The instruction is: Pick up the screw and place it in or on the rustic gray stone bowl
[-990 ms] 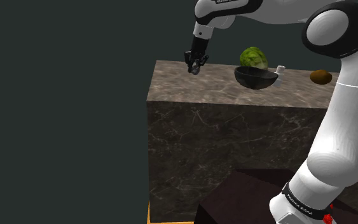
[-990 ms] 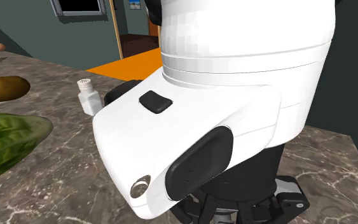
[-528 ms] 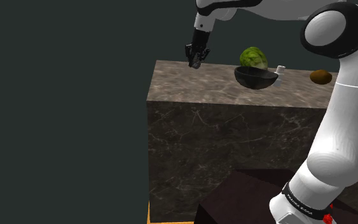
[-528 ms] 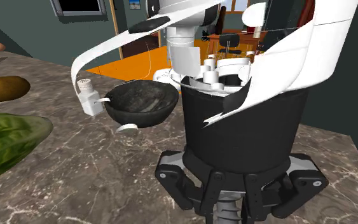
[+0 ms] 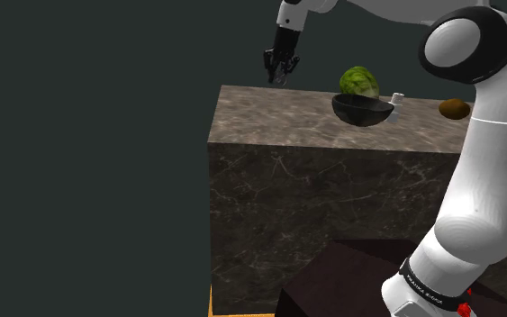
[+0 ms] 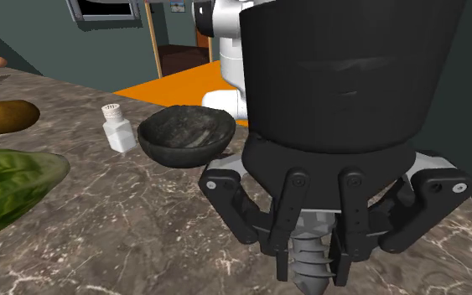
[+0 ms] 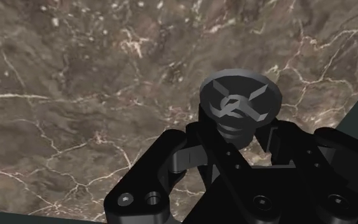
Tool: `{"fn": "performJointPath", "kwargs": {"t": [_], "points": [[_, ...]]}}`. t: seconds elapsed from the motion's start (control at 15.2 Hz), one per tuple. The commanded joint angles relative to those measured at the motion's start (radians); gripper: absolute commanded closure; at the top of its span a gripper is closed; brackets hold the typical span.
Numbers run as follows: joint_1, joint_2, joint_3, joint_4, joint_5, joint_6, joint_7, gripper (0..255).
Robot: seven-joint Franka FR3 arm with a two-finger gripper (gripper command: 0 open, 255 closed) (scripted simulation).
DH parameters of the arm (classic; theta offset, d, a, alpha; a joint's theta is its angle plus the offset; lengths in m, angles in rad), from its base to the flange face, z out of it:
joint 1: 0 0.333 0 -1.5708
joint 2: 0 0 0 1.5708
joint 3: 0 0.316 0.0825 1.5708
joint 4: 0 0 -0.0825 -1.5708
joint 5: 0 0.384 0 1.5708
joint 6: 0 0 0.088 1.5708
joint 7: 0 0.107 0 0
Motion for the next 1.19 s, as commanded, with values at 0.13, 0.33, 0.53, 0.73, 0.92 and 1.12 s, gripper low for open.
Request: {"fn": "performJointPath", "kwargs": {"t": [0.13, 0.33, 0.53, 0.73, 0.92, 1.12], "points": [[-0.002, 0.031, 0.000, 0.104, 0.000, -0.073, 0.006, 255], [-0.003, 0.058, 0.000, 0.186, 0.001, -0.128, 0.011, 255], [-0.005, 0.093, 0.000, 0.282, 0.003, -0.189, 0.016, 255], [-0.008, 0.141, 0.001, 0.402, 0.005, -0.260, 0.023, 255], [-0.015, 0.094, -0.002, 0.350, 0.006, -0.257, 0.012, 255], [-0.032, -0.077, -0.014, 0.101, 0.006, -0.182, -0.026, 255]]}}
